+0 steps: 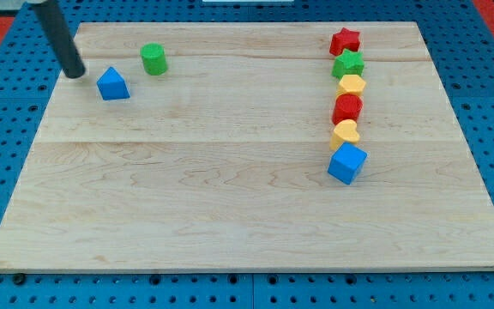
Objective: Move the blue triangle horizontally left of the red circle
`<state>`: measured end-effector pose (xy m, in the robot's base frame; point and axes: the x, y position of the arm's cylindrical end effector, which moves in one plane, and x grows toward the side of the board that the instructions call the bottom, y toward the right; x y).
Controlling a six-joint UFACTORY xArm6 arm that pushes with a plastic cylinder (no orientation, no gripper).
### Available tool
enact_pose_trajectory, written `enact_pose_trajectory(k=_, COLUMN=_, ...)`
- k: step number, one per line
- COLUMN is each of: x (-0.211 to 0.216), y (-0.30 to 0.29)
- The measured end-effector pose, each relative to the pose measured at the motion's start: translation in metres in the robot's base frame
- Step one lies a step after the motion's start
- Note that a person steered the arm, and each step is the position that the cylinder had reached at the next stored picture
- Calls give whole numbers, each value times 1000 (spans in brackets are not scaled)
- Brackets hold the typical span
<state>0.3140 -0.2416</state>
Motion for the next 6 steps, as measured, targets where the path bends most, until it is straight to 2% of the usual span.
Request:
enact_pose_trajectory(k=1, x=20, y=32)
enact_pose_trajectory(k=4, x=108, y=46)
enact_pose_trajectory(k=6, x=127, y=46)
